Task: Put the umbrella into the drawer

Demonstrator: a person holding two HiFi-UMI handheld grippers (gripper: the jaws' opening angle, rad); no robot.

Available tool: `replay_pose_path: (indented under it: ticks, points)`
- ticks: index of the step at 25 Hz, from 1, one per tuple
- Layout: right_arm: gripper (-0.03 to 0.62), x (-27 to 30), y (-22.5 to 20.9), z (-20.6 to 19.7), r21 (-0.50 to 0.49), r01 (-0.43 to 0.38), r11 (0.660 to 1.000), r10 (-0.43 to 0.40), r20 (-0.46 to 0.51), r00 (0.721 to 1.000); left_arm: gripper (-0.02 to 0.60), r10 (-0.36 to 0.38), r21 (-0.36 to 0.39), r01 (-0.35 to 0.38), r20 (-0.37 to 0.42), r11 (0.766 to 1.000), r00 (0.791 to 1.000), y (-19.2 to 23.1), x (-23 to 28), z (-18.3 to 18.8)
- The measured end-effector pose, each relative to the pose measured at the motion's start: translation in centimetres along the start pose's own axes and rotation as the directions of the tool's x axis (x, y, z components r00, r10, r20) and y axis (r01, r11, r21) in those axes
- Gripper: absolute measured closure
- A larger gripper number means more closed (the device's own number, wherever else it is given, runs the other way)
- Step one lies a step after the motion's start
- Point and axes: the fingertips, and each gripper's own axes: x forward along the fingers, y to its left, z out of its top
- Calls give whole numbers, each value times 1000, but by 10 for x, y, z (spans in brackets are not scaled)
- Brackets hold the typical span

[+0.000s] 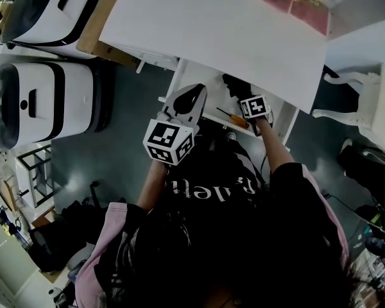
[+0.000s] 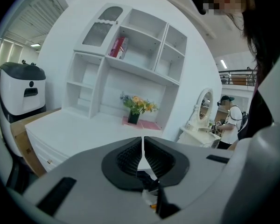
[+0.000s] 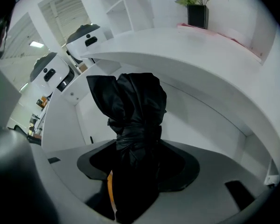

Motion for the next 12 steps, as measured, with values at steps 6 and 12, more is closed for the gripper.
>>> replay_pose_path:
  ticks: [6, 12]
  points:
    - [309, 10, -6, -3, 35, 13, 999, -14, 4, 1000, 554, 22, 8, -22, -5, 1000, 1000, 9, -10, -3]
    - [307, 10, -3, -2, 41, 10, 999, -12, 44, 999, 554, 32, 10, -32, -8, 999, 999, 17, -15, -3]
